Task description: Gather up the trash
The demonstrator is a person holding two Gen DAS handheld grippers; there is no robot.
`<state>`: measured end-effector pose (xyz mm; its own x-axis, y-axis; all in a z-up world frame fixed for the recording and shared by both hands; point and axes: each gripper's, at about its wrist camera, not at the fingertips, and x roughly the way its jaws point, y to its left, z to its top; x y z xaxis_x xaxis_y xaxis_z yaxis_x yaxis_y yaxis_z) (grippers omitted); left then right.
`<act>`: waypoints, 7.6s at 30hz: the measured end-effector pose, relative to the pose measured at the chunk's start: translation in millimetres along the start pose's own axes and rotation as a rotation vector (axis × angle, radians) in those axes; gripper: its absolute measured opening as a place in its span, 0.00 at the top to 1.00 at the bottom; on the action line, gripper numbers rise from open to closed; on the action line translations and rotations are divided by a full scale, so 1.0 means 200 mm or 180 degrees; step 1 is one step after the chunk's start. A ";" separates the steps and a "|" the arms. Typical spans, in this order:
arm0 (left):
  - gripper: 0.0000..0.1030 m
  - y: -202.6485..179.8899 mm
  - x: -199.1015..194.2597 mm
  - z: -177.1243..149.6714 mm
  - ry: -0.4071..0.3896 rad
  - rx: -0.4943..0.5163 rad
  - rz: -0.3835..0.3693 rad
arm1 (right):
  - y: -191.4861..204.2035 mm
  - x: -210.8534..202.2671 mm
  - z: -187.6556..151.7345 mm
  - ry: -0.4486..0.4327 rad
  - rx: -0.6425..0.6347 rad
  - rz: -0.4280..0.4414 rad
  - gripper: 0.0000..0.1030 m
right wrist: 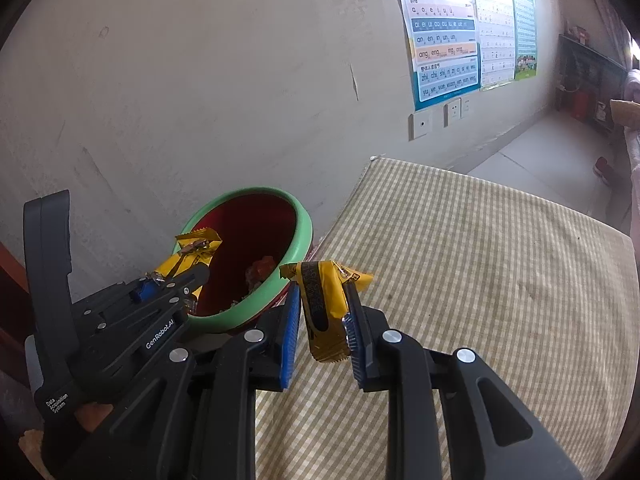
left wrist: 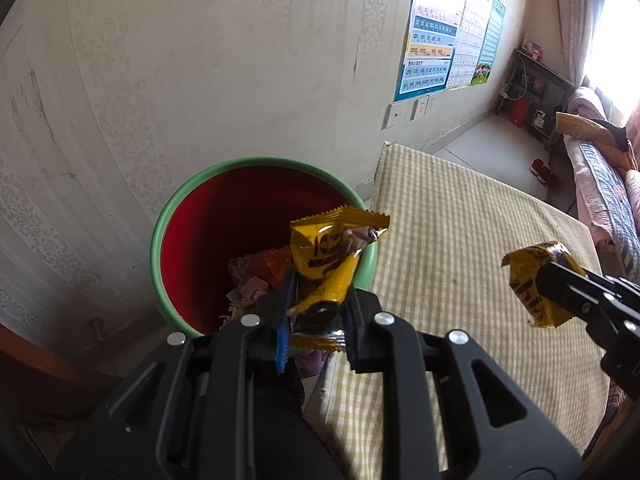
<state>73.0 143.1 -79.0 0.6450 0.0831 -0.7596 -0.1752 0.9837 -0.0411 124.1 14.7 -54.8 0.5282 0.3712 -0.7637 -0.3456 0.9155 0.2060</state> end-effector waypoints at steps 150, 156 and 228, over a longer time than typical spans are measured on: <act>0.22 0.10 -0.15 0.12 -0.0371 -0.0287 0.0089 | 0.07 -0.14 0.04 -0.0481 -0.0215 0.0114 0.27; 0.05 -0.17 -0.51 0.11 -0.1013 -0.0122 -0.0127 | -0.01 -0.56 -0.10 -0.1218 -0.0300 -0.0129 0.07; 0.05 -0.52 -0.68 0.07 -0.1188 -0.0003 0.0139 | -0.37 -0.74 -0.28 -0.1252 0.0249 -0.0673 0.07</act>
<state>13.6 31.8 37.1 0.8636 0.1776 -0.4719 -0.2090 0.9778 -0.0146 27.4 -115.8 7.7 0.8406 0.1915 -0.5066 -0.1466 0.9809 0.1276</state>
